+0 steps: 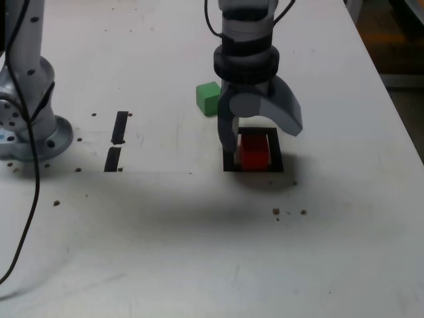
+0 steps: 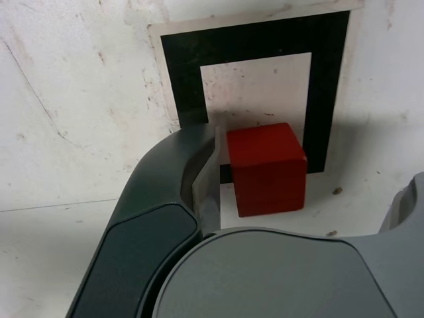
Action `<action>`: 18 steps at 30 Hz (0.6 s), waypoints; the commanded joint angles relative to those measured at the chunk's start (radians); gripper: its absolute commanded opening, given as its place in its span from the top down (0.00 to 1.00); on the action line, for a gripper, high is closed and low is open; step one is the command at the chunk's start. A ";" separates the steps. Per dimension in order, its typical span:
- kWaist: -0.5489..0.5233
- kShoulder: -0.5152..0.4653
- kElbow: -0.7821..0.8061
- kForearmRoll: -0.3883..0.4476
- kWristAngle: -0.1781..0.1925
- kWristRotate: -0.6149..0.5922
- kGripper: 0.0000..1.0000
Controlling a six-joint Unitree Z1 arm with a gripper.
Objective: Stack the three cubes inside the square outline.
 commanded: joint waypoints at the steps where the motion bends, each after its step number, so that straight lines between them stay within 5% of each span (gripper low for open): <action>1: -0.001 0.005 0.003 0.000 -0.003 0.001 0.08; 13: -0.003 0.026 0.026 -0.025 -0.030 0.001 0.35; 18: -0.012 0.030 0.035 -0.058 -0.036 0.001 0.38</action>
